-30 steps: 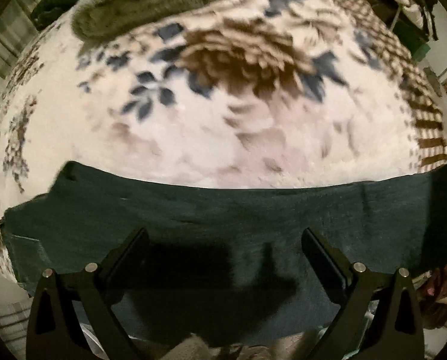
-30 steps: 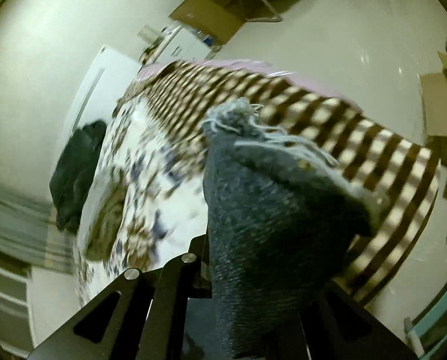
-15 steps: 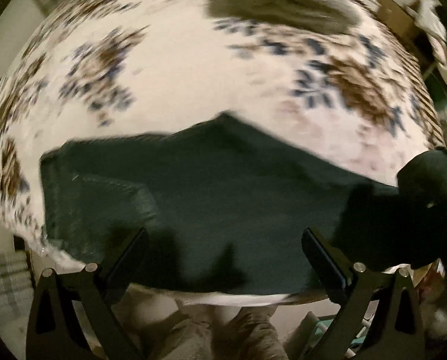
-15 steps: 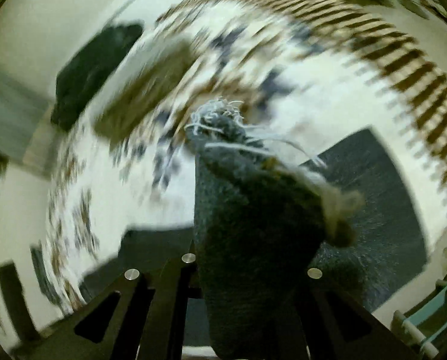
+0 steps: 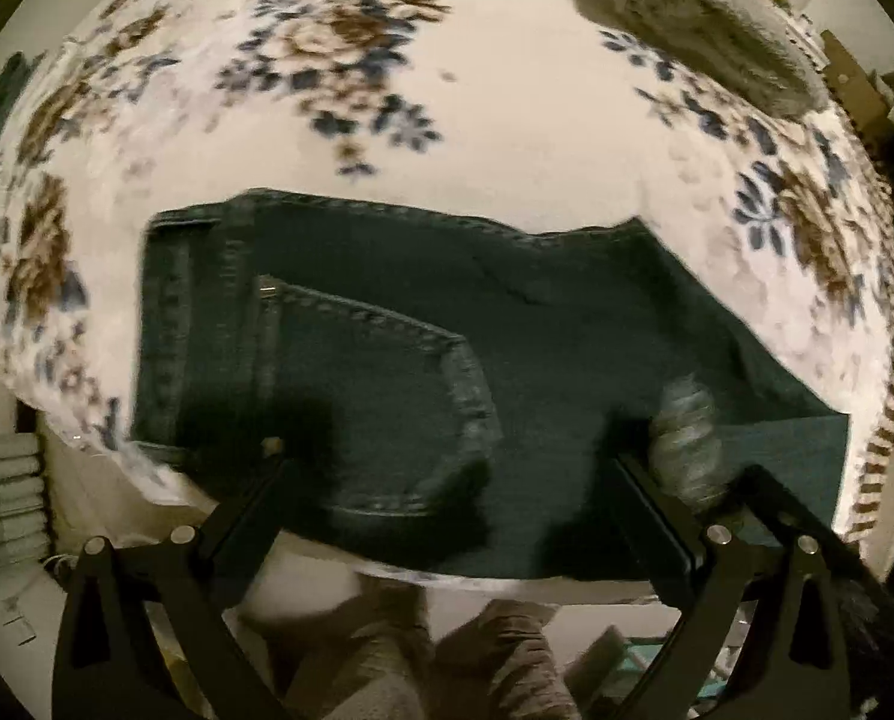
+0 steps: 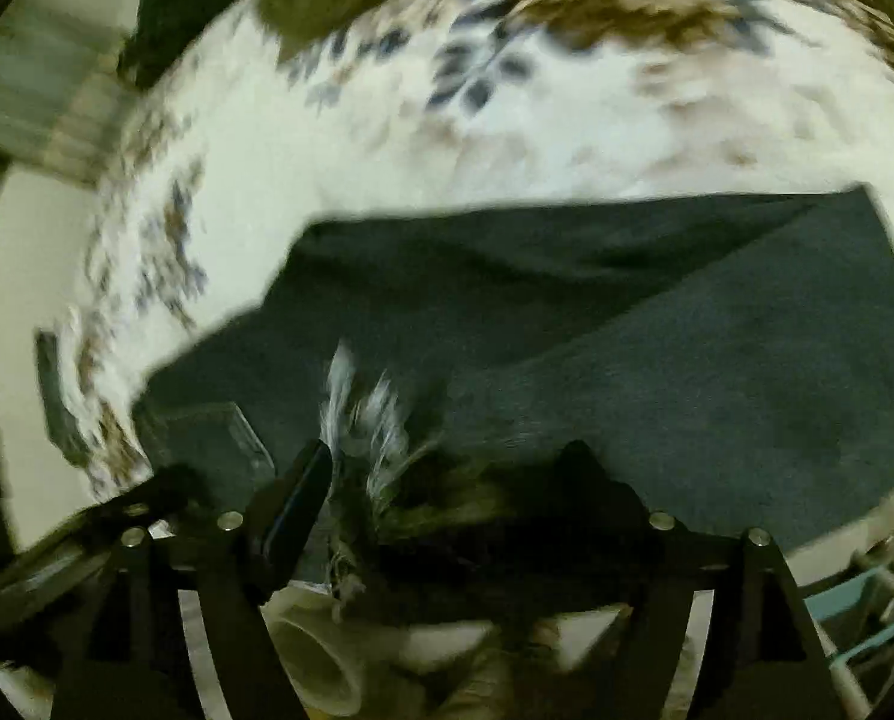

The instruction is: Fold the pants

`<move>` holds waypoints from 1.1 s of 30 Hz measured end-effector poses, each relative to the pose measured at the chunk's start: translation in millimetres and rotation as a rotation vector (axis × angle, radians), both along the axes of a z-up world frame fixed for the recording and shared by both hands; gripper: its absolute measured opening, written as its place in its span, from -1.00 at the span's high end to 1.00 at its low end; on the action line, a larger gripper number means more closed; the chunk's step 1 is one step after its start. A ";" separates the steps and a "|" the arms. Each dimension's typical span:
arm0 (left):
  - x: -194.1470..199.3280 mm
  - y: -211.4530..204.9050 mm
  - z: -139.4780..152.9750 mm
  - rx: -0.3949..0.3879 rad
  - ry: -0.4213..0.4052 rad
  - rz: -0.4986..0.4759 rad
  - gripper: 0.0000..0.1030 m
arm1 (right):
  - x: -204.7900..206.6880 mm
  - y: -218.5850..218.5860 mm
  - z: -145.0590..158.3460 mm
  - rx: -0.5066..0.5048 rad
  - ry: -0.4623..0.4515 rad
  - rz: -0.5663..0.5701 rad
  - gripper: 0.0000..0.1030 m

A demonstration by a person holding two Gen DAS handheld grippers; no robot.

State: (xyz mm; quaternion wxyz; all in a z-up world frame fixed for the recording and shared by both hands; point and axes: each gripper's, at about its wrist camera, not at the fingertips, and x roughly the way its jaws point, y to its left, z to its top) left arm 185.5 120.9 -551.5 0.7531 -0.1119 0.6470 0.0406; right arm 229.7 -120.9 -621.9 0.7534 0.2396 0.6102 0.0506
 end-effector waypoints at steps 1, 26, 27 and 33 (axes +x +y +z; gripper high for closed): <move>2.8 -4.3 -1.9 -0.019 0.001 -0.006 -1.00 | -5.1 -16.4 6.9 -0.012 -0.004 -0.031 -0.56; 52.8 -84.0 -14.9 -0.094 -0.097 -0.172 0.94 | -14.7 -150.5 -7.4 -0.190 0.106 -0.224 -0.56; 54.9 -81.1 -20.2 -0.089 -0.092 -0.165 0.94 | -11.3 -147.5 -8.3 -0.192 0.109 -0.216 -0.56; 44.2 -65.6 -50.1 -0.120 0.012 -0.122 0.81 | 3.8 -128.2 -18.4 -0.279 0.156 -0.161 -0.63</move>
